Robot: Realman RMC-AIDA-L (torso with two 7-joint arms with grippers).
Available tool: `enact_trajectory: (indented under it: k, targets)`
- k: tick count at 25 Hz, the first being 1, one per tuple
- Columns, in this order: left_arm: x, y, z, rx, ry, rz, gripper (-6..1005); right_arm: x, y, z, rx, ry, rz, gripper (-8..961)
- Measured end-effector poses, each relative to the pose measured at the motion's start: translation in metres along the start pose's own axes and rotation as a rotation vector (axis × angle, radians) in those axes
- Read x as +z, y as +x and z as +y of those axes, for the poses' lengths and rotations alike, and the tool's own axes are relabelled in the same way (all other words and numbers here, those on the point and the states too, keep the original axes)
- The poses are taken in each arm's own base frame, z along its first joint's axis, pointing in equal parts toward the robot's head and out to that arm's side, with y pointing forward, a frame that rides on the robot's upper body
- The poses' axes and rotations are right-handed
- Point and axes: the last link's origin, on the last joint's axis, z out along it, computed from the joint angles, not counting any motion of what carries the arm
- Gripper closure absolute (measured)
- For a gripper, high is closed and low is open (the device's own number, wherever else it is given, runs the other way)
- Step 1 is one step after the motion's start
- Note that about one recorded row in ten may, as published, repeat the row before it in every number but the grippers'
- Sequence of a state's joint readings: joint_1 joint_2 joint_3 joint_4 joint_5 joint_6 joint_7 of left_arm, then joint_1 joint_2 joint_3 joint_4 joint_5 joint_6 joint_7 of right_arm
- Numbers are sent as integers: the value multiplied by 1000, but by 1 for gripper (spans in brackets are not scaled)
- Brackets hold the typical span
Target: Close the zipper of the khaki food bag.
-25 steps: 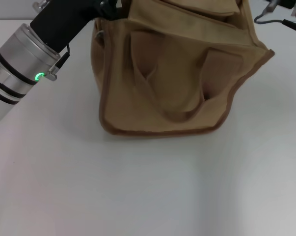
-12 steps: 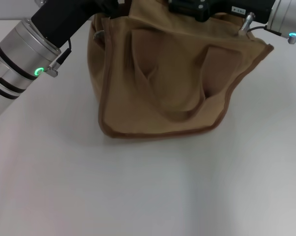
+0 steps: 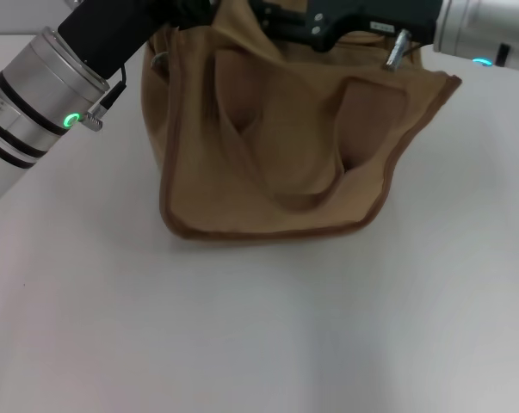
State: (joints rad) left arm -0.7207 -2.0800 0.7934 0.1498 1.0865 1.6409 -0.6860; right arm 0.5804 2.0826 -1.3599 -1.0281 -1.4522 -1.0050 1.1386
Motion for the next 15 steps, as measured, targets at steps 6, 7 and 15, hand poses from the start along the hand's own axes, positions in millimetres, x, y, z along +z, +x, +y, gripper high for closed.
enact_trajectory:
  k: [6,7,15]
  targets:
    - [3,-1,-2,4,4,-11,971,7,-6,6,-121,-29,15,253]
    - [4,-1,-2,4,6,-13,971,7,-6,6,-121,-29,15,253]
    - [6,-3,-3,7,7,-24,971,17,-12,18,-271,-5,-35,253]
